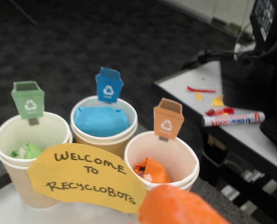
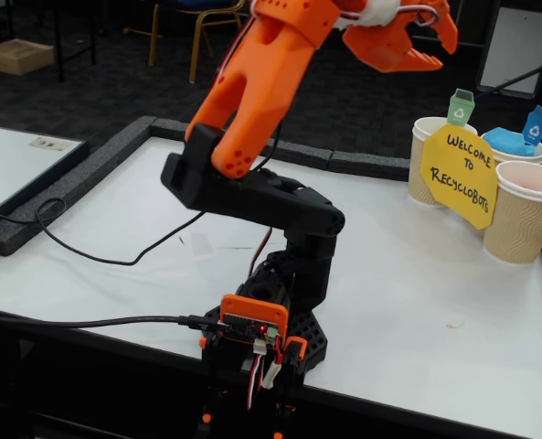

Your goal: Sort rubbish by color.

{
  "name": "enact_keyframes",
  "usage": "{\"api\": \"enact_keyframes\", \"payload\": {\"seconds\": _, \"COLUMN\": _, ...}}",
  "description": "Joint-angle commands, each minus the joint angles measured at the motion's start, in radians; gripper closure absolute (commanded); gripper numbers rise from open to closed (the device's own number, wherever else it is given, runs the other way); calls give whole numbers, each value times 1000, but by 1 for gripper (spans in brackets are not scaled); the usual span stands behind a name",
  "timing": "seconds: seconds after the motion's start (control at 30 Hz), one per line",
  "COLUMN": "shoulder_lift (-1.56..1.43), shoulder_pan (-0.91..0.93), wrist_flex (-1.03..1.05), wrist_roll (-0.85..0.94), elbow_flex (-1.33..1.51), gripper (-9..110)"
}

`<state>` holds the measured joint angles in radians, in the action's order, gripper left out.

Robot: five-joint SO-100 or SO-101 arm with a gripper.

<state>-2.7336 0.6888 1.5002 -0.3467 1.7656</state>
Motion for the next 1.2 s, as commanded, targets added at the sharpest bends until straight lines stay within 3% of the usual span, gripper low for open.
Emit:
{"api": "enact_keyframes", "payload": {"seconds": 0.0, "shoulder_lift": -21, "shoulder_pan": -35, "wrist_flex": 3, "wrist_roll": 5, "elbow_flex": -15, "gripper": 101}}
{"api": "enact_keyframes", "payload": {"seconds": 0.37, "shoulder_lift": -11, "shoulder_pan": -127, "wrist_flex": 8, "wrist_roll": 5, "elbow_flex": 41, "gripper": 101}}
{"api": "enact_keyframes", "payload": {"seconds": 1.17, "shoulder_lift": -5, "shoulder_pan": -897, "wrist_flex": 49, "wrist_roll": 5, "elbow_flex": 138, "gripper": 101}}
